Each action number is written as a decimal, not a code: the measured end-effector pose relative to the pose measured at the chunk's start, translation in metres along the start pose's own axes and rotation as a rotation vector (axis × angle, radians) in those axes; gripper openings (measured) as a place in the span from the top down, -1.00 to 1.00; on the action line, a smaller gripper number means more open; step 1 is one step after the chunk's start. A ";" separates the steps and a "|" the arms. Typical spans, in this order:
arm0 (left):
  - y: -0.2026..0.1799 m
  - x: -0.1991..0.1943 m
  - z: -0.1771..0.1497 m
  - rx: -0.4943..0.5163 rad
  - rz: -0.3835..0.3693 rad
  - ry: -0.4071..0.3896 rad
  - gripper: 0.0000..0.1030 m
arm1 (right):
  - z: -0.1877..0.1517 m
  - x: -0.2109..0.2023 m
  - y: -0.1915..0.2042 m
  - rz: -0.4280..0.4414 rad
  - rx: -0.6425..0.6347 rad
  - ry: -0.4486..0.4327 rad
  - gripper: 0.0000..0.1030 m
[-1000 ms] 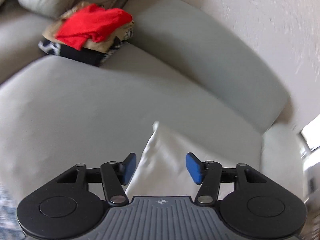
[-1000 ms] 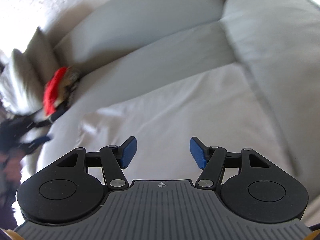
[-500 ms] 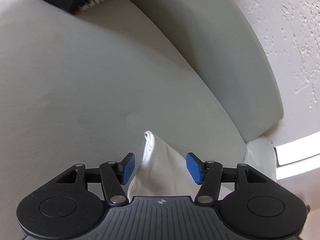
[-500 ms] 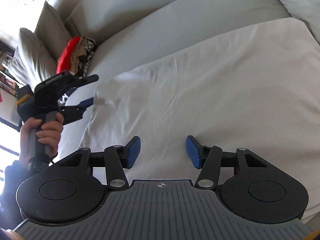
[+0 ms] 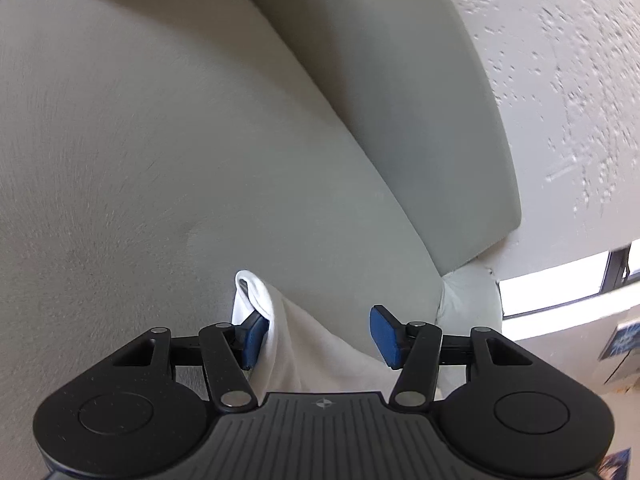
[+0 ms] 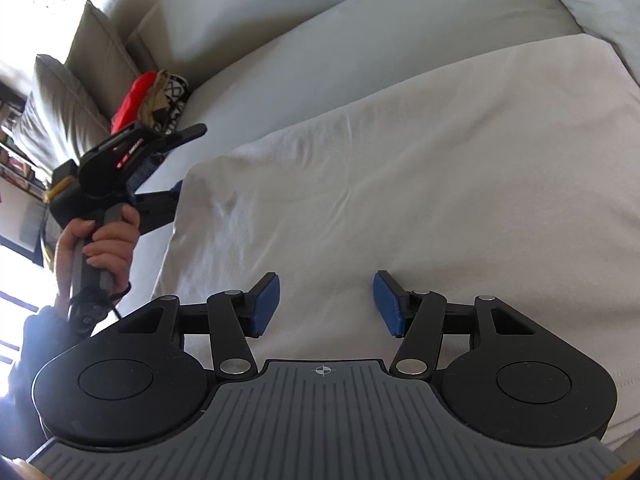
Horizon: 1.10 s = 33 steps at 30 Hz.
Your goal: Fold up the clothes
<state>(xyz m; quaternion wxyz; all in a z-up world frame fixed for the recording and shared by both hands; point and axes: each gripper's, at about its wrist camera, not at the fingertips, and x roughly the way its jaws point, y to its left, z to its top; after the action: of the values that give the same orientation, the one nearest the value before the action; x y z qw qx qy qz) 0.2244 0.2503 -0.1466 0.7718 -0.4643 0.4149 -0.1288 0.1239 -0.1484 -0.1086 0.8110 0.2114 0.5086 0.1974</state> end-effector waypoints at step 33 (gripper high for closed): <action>-0.189 -0.020 -0.216 0.681 0.515 0.237 -0.08 | 0.004 -0.120 -0.090 -0.182 0.099 -0.240 0.17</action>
<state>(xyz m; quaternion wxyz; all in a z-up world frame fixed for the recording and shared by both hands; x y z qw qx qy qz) 0.0831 0.0293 -0.0290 0.8349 -0.0471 0.5364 -0.1140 0.0889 -0.2877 -0.0671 0.8691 0.2263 0.4340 0.0712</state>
